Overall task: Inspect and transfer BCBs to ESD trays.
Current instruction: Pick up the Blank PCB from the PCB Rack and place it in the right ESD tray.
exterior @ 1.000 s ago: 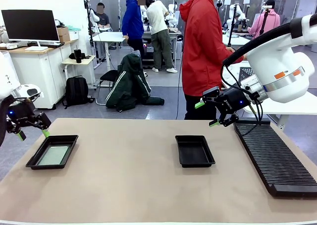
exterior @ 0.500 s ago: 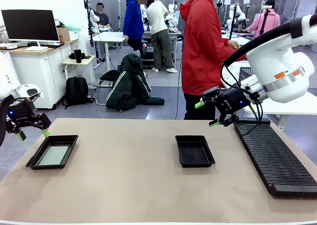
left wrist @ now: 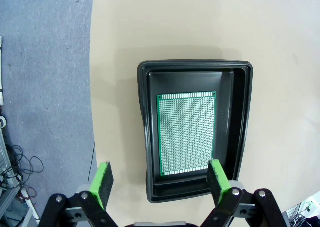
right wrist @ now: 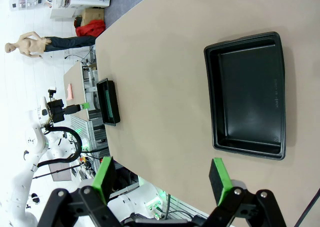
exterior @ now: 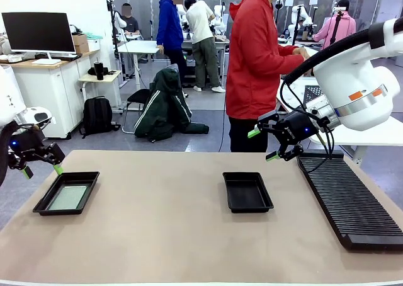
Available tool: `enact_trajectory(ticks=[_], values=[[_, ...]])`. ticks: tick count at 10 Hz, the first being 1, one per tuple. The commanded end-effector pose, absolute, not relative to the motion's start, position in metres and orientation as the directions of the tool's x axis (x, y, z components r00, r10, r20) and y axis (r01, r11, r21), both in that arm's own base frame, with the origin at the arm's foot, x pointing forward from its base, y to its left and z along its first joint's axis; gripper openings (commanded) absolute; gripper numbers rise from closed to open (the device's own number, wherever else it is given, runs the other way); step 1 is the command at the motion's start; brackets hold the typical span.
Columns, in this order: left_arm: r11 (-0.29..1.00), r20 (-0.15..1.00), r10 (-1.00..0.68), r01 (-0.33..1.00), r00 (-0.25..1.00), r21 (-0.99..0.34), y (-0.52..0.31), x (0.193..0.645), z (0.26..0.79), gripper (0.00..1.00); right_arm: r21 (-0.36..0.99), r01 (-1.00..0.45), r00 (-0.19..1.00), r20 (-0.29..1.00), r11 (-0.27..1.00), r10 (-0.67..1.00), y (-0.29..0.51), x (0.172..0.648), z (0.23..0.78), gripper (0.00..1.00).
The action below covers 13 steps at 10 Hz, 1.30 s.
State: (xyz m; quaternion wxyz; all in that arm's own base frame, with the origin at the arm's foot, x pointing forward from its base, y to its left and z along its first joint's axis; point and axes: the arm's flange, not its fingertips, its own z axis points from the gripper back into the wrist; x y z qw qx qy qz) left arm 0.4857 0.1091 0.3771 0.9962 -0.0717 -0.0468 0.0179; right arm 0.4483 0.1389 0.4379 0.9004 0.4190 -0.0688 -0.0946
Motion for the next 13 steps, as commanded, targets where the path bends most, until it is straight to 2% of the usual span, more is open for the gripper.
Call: enact_trajectory(ticks=[1,13], values=[[0.989,0.097,0.042,-0.028,0.994,-0.146,0.1106,0.4859,0.3747,1.0,0.766,0.114,0.973,0.044,0.633,-0.228,0.1389,0.4485,0.4387,1.0],[0.989,0.097,0.042,-0.028,0.994,-0.146,0.1106,0.4859,0.3747,1.0,0.766,0.114,0.973,0.044,0.633,-0.228,0.1389,0.4485,0.4387,1.0]])
